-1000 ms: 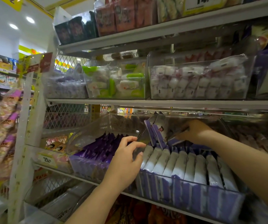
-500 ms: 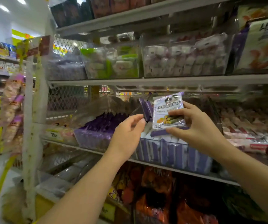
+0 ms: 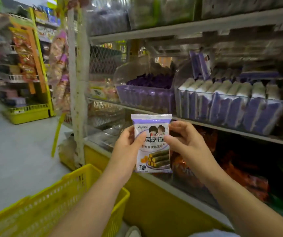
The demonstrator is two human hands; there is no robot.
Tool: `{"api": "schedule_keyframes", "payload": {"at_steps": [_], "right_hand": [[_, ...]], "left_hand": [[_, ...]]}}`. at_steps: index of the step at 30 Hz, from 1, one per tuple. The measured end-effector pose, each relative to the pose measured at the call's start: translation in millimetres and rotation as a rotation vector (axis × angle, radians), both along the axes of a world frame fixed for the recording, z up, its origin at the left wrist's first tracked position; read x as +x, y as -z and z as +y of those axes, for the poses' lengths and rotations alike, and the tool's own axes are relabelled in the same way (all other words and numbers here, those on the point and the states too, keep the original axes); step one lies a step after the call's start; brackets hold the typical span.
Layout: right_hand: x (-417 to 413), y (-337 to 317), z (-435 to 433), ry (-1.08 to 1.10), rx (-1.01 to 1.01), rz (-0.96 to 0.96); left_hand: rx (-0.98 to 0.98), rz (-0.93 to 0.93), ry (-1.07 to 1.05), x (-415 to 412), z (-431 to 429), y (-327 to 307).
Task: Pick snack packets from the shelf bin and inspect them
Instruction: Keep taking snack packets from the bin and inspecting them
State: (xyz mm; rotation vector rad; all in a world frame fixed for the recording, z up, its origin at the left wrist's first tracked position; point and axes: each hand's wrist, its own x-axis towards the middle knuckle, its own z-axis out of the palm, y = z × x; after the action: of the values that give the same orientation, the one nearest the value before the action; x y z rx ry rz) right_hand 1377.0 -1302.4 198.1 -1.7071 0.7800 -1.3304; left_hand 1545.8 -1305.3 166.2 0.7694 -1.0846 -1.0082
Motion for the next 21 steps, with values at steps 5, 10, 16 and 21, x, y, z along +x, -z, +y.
{"api": "schedule_keyframes", "payload": {"at_steps": [5, 10, 16, 21], "right_hand": [[27.4, 28.3, -7.4, -0.028, 0.275, -0.203], [36.2, 47.3, -17.8, 0.004, 0.389, -0.243], [41.5, 68.4, -24.5, 0.054, 0.342, -0.223], [40.4, 72.3, -28.3, -0.008, 0.359, -0.185]], "left_hand": [[0.071, -0.058, 0.062, 13.7, 3.6, 33.7], [0.092, -0.066, 0.066, 17.2, 2.2, 46.2], [0.108, 0.016, -0.022, 17.0, -2.7, 46.7], [0.193, 0.117, -0.001, 20.1, -4.3, 45.7]]}}
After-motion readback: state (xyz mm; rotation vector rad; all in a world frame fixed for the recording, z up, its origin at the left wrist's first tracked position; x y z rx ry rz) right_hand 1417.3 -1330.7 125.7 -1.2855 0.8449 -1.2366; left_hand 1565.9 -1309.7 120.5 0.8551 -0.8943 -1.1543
